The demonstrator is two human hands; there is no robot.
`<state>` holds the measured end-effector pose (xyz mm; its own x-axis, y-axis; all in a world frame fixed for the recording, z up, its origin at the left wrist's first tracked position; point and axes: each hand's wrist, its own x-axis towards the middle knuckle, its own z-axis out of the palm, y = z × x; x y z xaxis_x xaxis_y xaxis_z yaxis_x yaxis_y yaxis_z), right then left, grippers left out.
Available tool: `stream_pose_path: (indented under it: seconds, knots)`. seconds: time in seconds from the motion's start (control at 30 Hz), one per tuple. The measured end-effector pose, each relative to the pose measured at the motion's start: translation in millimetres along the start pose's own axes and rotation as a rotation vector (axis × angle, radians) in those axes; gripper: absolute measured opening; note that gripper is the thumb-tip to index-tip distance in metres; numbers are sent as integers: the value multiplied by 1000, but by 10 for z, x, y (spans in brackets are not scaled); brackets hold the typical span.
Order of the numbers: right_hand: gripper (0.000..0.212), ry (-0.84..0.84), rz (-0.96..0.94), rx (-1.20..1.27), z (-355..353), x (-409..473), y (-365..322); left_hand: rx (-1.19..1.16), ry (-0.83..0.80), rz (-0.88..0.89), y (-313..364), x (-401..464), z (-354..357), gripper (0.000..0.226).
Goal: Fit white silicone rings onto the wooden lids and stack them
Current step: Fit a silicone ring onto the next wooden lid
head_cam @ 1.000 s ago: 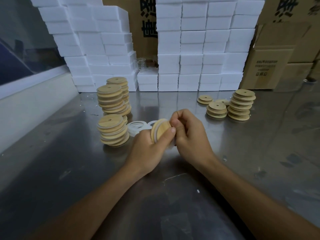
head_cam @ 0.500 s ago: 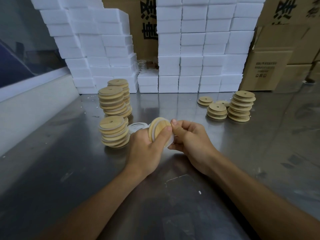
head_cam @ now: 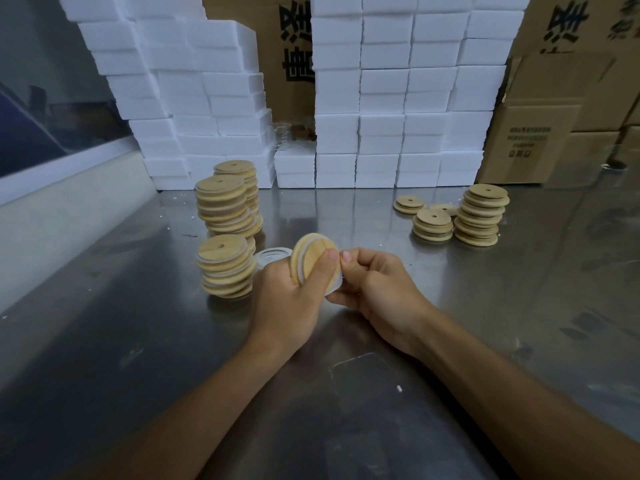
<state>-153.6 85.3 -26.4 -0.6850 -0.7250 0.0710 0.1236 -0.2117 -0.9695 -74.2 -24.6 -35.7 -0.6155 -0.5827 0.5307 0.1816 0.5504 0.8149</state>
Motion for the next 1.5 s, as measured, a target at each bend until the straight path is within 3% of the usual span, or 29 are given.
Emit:
stream_pose_path:
  seconds: [0.17,0.27,0.33,0.4,0.6,0.73,0.9,1.07,1.3,1.5]
  knots:
    - [21,158,-302,-459,20,-3,21,-2,-61,-33,-22,11,-6,60]
    - [16,158,-477,-737,-39,-32,-24,-2,-176,-88,-13,0,5,58]
    - [13,137,-523,-795,-73,-45,-67,8,-215,-87,-6,-11,10,55]
    - [12,120,-505,-783,-75,-47,-88,23,-201,-66,-18,-6,9,52]
    - [26,100,-215,-526,-31,-40,-77,218,-136,83,-41,-6,4,53]
    - [28,126,-151,-342,-5,4,-33,166,-99,96,-19,3,0,52]
    - [27,20,-53,-87,-8,-12,-77,86,-93,93,-13,4,-3,58]
    - [24,27,-45,-172,3,-23,-47,9,-46,38,-21,19,-19,67]
    - [27,85,-60,-307,38,-26,-27,35,-76,6,-23,23,-2,62]
    - [18,244,-283,-641,47,-37,17,38,-161,-72,-53,2,10,56]
